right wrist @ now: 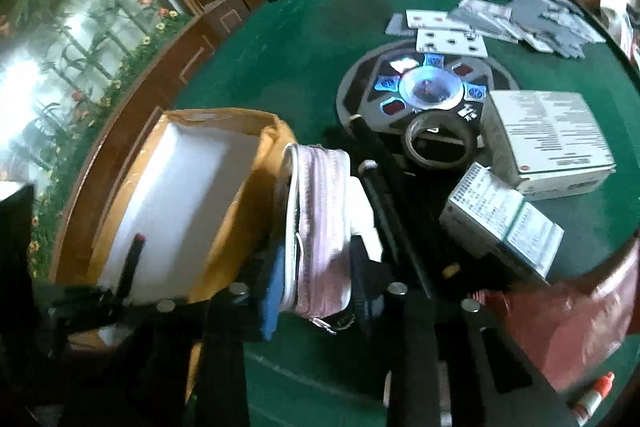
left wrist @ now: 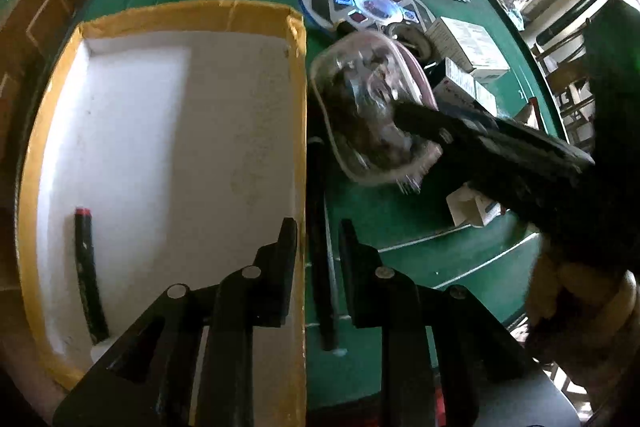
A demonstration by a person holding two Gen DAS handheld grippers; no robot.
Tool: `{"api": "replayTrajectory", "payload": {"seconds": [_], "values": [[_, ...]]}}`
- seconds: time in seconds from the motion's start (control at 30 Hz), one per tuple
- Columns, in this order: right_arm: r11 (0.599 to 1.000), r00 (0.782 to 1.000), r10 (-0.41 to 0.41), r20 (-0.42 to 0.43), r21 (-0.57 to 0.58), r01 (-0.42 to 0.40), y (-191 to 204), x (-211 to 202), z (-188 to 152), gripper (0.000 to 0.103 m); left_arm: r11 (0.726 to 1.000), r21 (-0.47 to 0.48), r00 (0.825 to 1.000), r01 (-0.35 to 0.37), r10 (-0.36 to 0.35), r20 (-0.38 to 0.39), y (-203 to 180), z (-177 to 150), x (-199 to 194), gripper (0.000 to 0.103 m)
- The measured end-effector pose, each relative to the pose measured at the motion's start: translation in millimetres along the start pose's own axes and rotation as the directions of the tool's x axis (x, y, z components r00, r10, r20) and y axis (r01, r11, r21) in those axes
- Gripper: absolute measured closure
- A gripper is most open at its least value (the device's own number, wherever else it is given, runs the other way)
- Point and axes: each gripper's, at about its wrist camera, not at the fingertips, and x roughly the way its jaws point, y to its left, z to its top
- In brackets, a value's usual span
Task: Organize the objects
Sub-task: 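Carry the teal-capped marker and pink pencil pouch over the tray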
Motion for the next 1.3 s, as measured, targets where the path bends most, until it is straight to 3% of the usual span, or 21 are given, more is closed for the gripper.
{"api": "replayTrajectory", "payload": {"seconds": [0.13,0.23,0.4,0.6,0.87,1.0,1.13,1.3], "values": [[1.000,1.000,0.009,0.010,-0.013,-0.009,2,-21,-15,0.076,1.000,0.005,1.000,-0.014,0.013,0.026,-6,5,-6,0.084],[1.000,1.000,-0.003,0.020,-0.002,0.003,-4,-39,-32,0.076,1.000,0.019,0.999,0.021,-0.022,0.037,-18,3,-12,0.084],[0.999,1.000,-0.005,0.023,0.045,0.004,-20,-60,-57,0.076,0.998,-0.006,0.997,0.069,-0.069,-0.023,-39,-14,-3,0.084],[0.997,1.000,-0.008,0.010,0.074,0.008,-27,-68,-76,0.075,0.997,-0.039,0.995,-0.065,0.062,-0.081,-38,-22,24,0.084],[0.997,0.997,-0.078,-0.031,-0.028,0.077,-15,-72,-90,0.075,0.992,-0.001,0.986,-0.122,0.121,-0.113,-49,-11,49,0.084],[0.997,0.997,-0.058,-0.055,-0.050,0.055,-9,-65,-92,0.071,0.989,0.024,0.984,-0.144,0.145,-0.106,-51,-6,51,0.088],[0.997,0.994,-0.036,-0.102,-0.071,0.029,1,-50,-85,0.070,0.993,0.032,0.988,-0.113,0.116,-0.100,-48,-4,51,0.089],[0.991,0.995,-0.079,-0.056,-0.114,0.072,11,-60,-85,0.075,0.998,0.006,0.995,-0.059,0.060,-0.082,-44,-8,46,0.089]]}}
